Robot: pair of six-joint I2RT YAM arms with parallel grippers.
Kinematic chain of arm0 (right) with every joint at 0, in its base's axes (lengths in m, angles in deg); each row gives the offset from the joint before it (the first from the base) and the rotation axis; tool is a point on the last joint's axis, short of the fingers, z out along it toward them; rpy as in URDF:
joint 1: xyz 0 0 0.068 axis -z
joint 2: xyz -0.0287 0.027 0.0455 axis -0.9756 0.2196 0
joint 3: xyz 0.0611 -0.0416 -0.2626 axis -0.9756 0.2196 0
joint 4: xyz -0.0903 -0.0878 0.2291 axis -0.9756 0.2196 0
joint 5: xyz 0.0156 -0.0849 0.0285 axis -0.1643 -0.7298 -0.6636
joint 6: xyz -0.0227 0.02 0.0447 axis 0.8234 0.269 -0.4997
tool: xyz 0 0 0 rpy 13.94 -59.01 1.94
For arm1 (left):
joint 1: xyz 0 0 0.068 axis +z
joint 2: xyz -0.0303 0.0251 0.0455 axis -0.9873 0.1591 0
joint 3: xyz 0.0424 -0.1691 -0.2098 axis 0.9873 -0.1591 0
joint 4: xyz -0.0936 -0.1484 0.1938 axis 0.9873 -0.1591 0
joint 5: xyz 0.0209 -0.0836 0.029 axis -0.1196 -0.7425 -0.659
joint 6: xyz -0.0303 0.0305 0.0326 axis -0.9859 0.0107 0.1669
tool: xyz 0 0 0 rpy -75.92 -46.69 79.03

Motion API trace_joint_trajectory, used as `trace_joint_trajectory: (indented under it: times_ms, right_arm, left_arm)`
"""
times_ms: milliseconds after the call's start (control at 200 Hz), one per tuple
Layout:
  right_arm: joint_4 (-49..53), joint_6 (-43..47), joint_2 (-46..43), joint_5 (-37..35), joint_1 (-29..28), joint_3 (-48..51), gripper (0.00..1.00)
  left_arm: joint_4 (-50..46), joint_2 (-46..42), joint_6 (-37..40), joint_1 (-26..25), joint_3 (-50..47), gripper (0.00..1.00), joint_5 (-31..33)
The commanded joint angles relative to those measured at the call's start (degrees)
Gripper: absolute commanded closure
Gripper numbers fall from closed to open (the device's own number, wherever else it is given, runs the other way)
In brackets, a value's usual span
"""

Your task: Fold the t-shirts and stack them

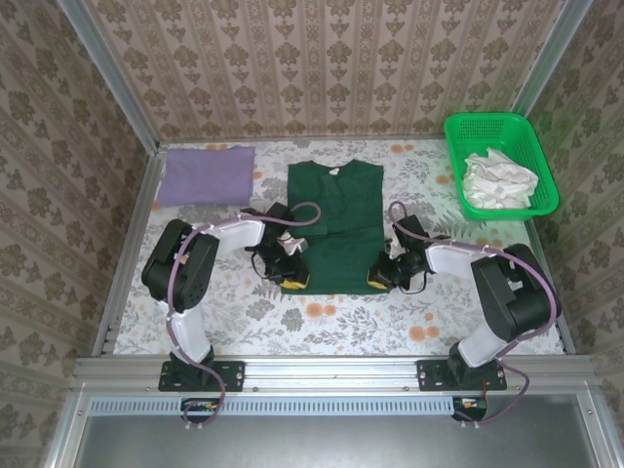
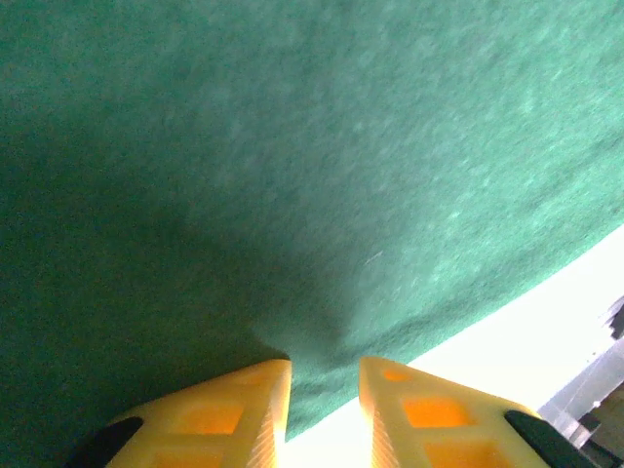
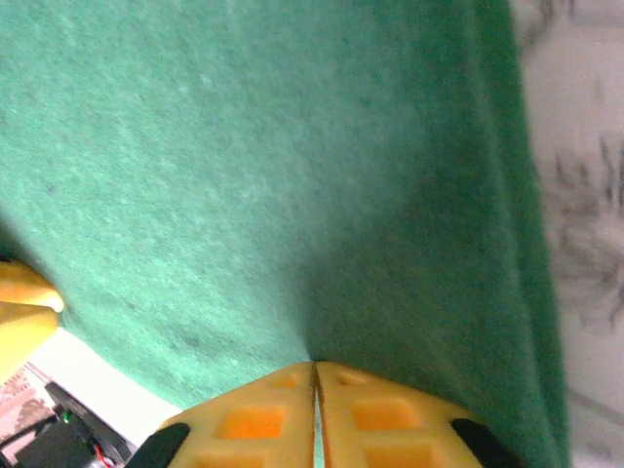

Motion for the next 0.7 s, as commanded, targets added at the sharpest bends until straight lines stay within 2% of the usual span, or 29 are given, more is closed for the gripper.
trace_joint_trajectory:
  times_ms: [0,100,215,355,530,695]
  right_arm:
    - [10.97,-0.14,-4.28,-3.91,-0.08,1.5,0.82]
    - [11.29,-1.41,-9.05,-3.76,-0.07,0.09,0.76]
    - [10.6,-3.37,-9.2,-5.51,-0.04,-3.93,0.78]
    - [8.42,-5.41,-2.12,-5.66,-0.04,-9.38,0.82]
    - [8.5,-5.3,6.76,-6.82,0.01,-17.4,0.84]
    - [12.7,-4.58,15.87,-7.76,0.84,-25.77,0.85]
  left_arm:
    - [-8.1,-3.33,0.34,0.41,-1.58,0.69,3.89]
    - [-9.74,-6.08,-0.42,0.9,1.88,0.65,3.59]
    - [-9.4,-4.04,-1.52,1.31,7.68,0.65,1.27]
    - [-5.64,1.13,-3.88,1.23,13.47,0.66,-1.72]
    - [-4.05,8.08,-4.59,1.13,21.12,0.66,-0.29]
    - [-2.47,14.08,-5.71,1.4,26.64,0.66,0.61]
